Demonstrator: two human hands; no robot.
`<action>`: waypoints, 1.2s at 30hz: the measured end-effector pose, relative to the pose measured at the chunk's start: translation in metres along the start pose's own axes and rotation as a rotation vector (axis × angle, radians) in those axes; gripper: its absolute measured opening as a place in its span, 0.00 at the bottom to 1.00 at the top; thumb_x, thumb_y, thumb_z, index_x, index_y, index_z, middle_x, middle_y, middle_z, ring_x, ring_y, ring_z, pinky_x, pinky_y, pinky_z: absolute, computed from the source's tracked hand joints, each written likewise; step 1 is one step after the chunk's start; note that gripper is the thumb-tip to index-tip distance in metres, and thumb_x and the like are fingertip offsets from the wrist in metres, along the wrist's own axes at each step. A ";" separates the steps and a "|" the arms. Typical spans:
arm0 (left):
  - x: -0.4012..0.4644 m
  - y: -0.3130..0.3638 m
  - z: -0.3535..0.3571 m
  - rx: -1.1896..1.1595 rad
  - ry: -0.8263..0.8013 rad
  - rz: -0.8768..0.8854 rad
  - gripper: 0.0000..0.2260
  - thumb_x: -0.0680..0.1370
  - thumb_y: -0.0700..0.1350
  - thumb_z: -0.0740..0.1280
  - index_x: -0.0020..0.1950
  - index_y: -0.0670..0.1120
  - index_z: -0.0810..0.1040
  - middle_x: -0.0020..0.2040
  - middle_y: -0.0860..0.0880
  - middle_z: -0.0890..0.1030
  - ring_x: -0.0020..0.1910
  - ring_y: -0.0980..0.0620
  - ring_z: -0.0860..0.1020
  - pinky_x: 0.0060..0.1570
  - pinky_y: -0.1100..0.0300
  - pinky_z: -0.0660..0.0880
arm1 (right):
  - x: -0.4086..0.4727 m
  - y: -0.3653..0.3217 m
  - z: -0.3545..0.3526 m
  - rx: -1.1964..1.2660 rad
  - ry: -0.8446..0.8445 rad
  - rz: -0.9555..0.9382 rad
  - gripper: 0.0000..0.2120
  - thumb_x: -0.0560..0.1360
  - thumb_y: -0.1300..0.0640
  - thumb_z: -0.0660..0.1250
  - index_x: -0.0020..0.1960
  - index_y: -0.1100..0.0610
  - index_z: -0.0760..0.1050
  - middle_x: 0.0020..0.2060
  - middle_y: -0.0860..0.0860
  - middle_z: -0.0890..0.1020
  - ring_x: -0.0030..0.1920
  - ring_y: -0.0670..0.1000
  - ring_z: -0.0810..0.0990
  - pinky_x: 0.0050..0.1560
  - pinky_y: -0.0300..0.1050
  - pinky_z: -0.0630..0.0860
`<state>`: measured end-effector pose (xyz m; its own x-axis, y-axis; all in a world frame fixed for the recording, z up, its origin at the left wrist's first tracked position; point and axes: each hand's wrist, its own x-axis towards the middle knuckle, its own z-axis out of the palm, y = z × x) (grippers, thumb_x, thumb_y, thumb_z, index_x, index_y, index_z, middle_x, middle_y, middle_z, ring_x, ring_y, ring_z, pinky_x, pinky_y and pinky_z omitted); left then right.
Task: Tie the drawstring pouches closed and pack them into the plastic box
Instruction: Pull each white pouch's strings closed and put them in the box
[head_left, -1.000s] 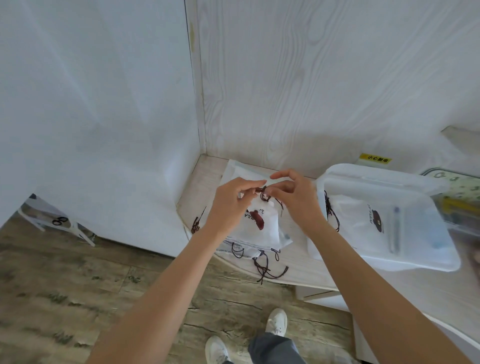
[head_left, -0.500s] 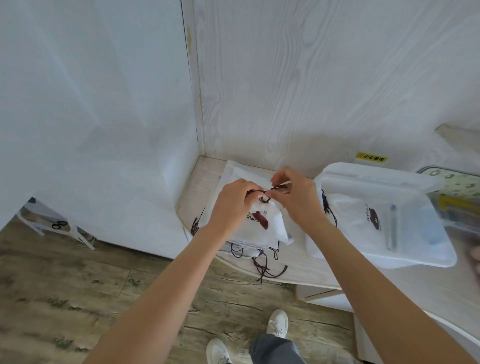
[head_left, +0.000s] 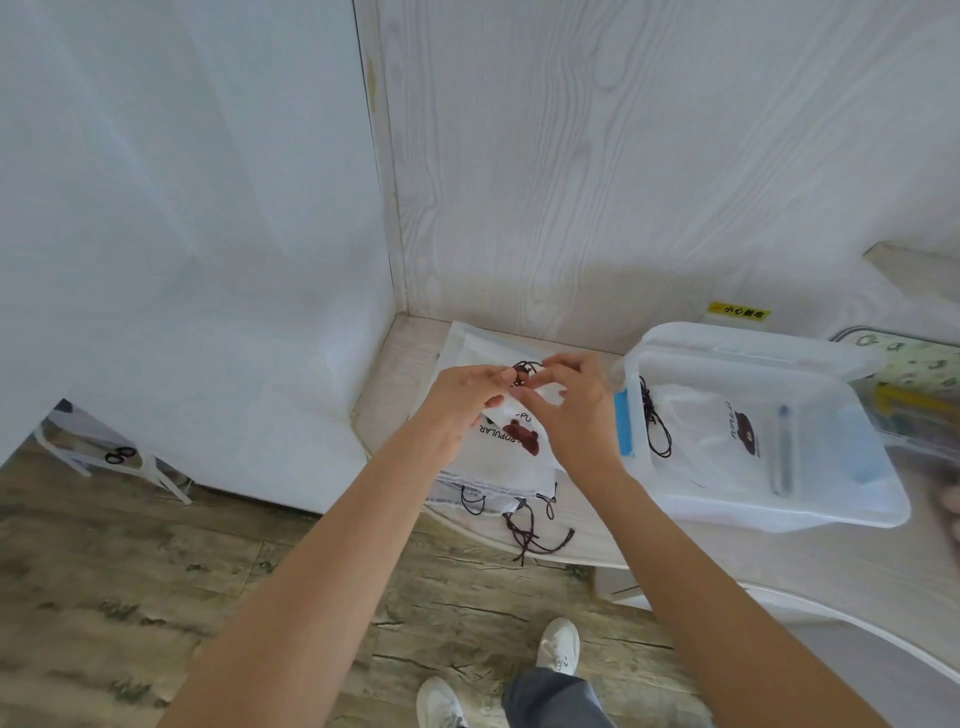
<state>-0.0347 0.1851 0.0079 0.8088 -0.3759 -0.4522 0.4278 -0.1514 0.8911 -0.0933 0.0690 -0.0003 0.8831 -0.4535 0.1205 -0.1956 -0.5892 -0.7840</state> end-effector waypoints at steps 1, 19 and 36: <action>0.000 -0.001 0.000 -0.014 -0.004 -0.012 0.05 0.77 0.45 0.67 0.48 0.47 0.82 0.38 0.51 0.77 0.39 0.57 0.71 0.36 0.64 0.62 | 0.000 -0.001 0.001 0.023 0.010 0.035 0.07 0.70 0.55 0.73 0.43 0.58 0.81 0.50 0.46 0.72 0.49 0.42 0.71 0.46 0.29 0.67; 0.009 -0.001 -0.016 0.264 0.112 0.303 0.06 0.73 0.43 0.71 0.49 0.47 0.81 0.30 0.54 0.73 0.25 0.66 0.71 0.30 0.75 0.66 | 0.013 -0.009 -0.011 0.095 0.015 0.241 0.02 0.73 0.61 0.65 0.44 0.59 0.76 0.39 0.50 0.79 0.36 0.45 0.75 0.33 0.33 0.67; 0.011 0.006 -0.012 1.292 0.020 0.655 0.20 0.73 0.49 0.69 0.64 0.54 0.73 0.69 0.54 0.66 0.70 0.51 0.59 0.67 0.54 0.55 | 0.016 -0.001 -0.026 -0.028 -0.147 0.045 0.04 0.75 0.61 0.64 0.42 0.58 0.75 0.38 0.52 0.83 0.41 0.49 0.79 0.39 0.35 0.70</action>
<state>-0.0185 0.1912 0.0073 0.7230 -0.6889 0.0516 -0.6611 -0.6683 0.3411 -0.0895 0.0449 0.0183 0.9258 -0.3780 -0.0067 -0.2463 -0.5895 -0.7693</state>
